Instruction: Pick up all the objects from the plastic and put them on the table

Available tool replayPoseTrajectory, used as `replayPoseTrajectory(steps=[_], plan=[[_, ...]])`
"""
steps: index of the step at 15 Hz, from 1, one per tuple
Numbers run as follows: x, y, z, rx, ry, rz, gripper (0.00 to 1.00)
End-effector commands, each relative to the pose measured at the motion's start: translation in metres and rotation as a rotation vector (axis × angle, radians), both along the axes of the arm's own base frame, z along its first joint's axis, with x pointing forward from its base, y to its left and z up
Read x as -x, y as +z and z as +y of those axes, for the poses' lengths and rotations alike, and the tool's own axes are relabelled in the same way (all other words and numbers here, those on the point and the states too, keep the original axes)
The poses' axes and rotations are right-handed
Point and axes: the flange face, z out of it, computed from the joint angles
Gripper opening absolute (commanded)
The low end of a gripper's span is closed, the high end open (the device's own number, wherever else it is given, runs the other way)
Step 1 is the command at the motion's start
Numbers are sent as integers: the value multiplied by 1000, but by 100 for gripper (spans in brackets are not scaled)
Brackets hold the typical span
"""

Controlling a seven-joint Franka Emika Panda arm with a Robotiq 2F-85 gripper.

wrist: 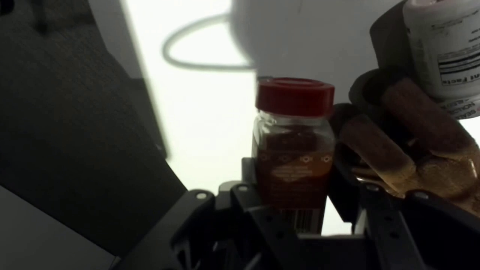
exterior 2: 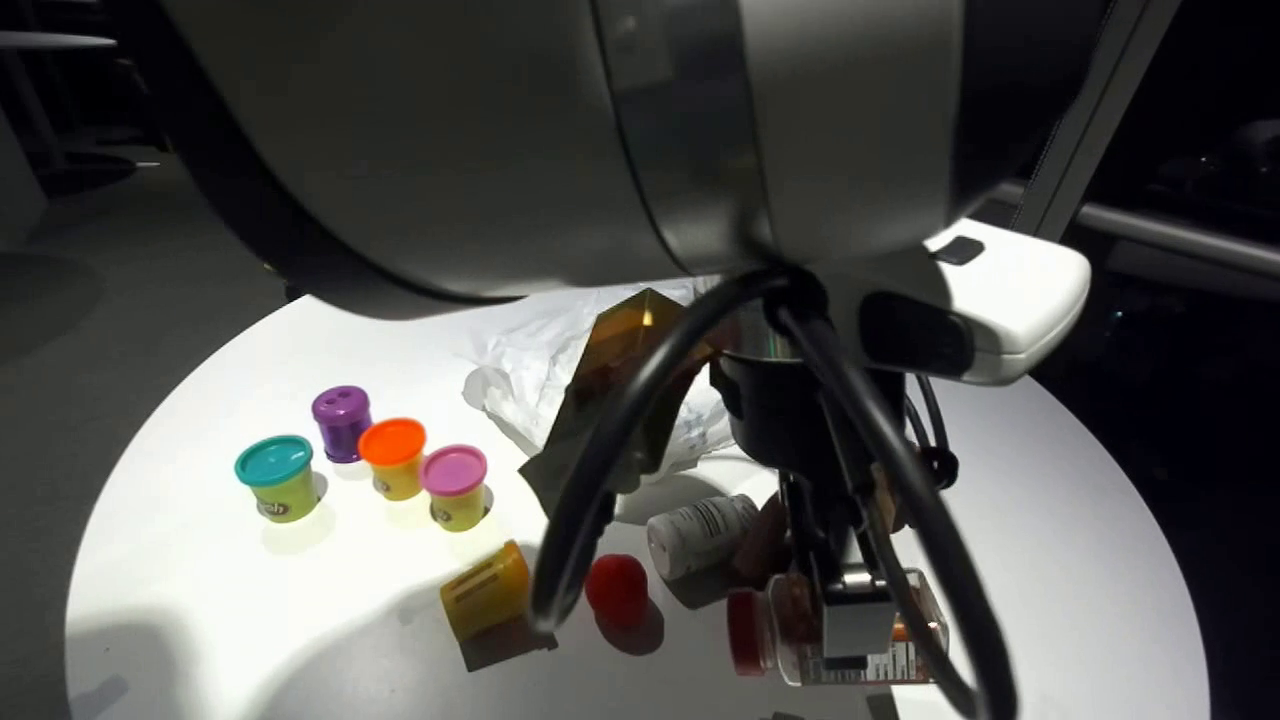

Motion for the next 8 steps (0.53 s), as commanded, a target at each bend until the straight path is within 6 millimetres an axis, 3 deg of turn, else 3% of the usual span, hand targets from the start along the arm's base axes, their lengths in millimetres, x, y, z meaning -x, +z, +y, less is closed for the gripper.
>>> replayPoseTrajectory(steps=[1, 8], plan=[[-17, -3, -6, -31, 44, 40, 24], [-19, -8, -6, -139, 138, 174, 24]])
